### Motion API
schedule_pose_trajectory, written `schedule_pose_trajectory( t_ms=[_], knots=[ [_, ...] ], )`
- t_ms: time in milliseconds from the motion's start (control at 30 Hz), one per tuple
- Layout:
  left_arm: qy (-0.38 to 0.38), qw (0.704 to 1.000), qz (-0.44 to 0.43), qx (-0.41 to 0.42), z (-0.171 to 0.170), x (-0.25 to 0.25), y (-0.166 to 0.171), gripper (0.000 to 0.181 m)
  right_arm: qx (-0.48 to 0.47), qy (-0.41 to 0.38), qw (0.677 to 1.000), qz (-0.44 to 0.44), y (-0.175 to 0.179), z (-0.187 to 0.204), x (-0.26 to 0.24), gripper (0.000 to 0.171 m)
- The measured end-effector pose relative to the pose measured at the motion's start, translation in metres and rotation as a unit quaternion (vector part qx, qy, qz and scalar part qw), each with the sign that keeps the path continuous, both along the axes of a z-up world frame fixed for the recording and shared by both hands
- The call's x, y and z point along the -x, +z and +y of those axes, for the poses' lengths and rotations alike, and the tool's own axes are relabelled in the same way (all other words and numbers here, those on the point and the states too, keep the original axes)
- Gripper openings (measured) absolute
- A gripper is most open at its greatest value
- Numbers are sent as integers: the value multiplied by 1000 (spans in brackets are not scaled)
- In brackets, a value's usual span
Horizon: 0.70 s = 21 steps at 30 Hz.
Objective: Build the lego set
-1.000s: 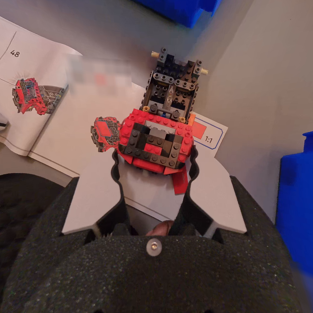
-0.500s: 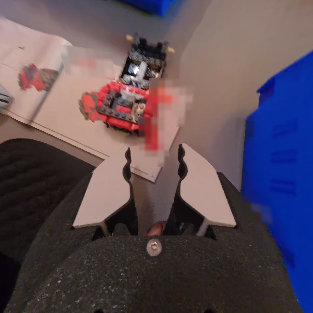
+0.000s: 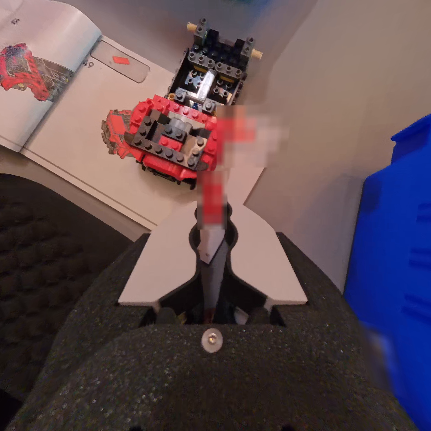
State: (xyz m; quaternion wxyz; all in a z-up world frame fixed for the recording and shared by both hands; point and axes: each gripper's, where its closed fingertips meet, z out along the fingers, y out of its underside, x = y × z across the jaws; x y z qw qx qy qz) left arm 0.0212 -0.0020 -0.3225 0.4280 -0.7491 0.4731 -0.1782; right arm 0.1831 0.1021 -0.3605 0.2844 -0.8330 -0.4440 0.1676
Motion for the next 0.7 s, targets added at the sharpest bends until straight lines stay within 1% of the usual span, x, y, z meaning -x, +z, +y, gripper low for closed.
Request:
schedule_pose_trajectory(
  t_ms=[100,167,300,367,433,500,567,700],
  knots=[
    [14,999,-47,-17,7,0,13,18,-8,3,1000,-1,8,0,-9,16],
    [26,997,-75,-14,11,1,19,18,-25,19,999,15,23,-2,-8,16],
    [68,987,-146,19,20,6,29,18,-67,108,990,67,60,-12,11,16],
    [91,981,-166,32,25,12,31,18,-71,153,984,61,65,-16,18,16],
    [92,981,-166,30,26,16,32,18,-85,222,971,39,64,-22,24,16],
    [75,985,-153,20,21,15,31,18,-95,281,955,9,60,-24,28,16],
    [60,989,-133,10,18,12,27,19,-94,311,945,-27,59,-17,29,16],
    [40,996,-84,-8,15,5,18,20,-101,380,917,-65,64,-9,34,16]
  ],
)
